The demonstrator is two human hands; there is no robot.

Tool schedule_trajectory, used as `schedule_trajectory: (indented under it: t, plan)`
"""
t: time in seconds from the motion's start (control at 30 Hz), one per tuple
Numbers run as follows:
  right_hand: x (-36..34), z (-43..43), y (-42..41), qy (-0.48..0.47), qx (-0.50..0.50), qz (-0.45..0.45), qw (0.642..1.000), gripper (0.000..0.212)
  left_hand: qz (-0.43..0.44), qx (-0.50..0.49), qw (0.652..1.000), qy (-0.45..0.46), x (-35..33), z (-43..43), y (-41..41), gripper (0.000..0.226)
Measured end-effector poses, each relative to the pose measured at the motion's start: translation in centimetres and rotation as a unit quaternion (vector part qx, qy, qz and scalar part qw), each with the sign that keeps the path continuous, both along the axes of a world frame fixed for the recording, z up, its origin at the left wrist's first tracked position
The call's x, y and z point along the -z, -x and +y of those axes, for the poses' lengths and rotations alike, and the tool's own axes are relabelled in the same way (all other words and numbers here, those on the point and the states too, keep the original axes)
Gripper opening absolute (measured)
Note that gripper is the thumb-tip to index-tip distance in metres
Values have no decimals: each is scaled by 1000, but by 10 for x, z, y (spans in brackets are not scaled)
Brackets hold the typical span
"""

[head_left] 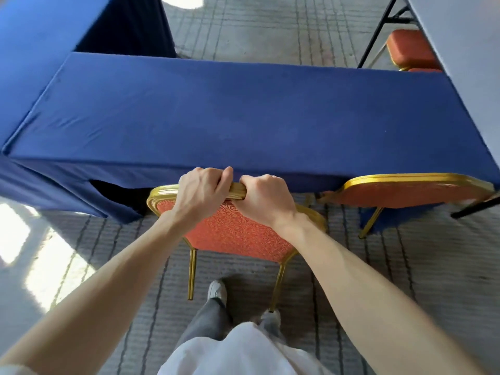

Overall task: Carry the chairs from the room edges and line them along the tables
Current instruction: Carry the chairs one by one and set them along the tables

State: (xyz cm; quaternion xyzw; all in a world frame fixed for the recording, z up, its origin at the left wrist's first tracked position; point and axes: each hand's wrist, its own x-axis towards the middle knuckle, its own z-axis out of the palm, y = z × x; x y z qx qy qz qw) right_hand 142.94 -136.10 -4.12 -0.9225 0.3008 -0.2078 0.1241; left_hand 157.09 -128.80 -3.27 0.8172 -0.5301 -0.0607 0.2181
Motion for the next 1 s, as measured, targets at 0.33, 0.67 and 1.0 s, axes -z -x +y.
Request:
schedule_trajectory:
  t: [0.33,0.67,1.0]
  plan:
    - [-1,15,15,-58,-25,34,997,23,-8,58,998,-25,2,20,8,61]
    - [4,36,19,-86,-11,62,994,27,-21,54,998,20,12,39,16,58]
    - [11,41,32,-30,21,15,999,28,-36,106,992,55,24,37,21,56]
